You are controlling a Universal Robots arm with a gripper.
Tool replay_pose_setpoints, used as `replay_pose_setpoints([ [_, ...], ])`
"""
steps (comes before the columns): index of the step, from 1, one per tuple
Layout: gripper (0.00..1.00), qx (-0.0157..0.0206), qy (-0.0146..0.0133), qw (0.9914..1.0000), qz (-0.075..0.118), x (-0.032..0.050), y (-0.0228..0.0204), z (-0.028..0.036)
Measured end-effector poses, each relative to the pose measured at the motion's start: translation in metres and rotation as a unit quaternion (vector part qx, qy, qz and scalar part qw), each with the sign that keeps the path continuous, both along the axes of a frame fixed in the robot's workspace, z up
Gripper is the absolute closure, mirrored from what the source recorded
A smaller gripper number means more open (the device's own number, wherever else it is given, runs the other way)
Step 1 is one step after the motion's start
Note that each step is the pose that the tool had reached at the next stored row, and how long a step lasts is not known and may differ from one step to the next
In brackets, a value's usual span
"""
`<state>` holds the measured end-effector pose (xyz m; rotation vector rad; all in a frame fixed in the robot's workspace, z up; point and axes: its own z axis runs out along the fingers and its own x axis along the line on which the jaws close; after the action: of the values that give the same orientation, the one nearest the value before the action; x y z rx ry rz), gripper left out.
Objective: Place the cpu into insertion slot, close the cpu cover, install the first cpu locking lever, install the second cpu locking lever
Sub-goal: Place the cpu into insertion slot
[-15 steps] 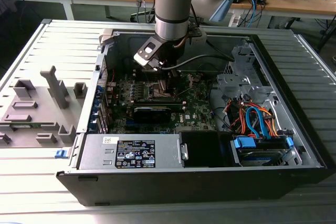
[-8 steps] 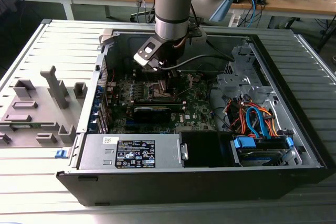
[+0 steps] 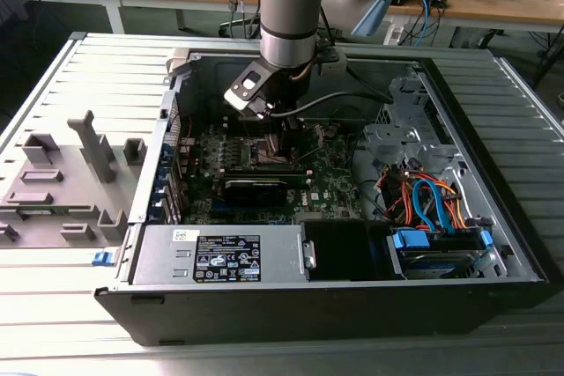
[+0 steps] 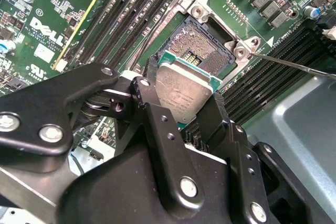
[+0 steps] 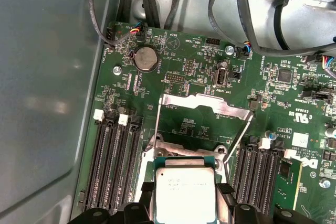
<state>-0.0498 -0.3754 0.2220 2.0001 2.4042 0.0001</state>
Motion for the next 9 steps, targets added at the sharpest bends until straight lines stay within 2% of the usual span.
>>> replay_pose_setpoints([
  [9, 0.45, 0.0000, 0.0000, 0.99998, -0.006, 0.0000, 0.0000, -0.0001],
])
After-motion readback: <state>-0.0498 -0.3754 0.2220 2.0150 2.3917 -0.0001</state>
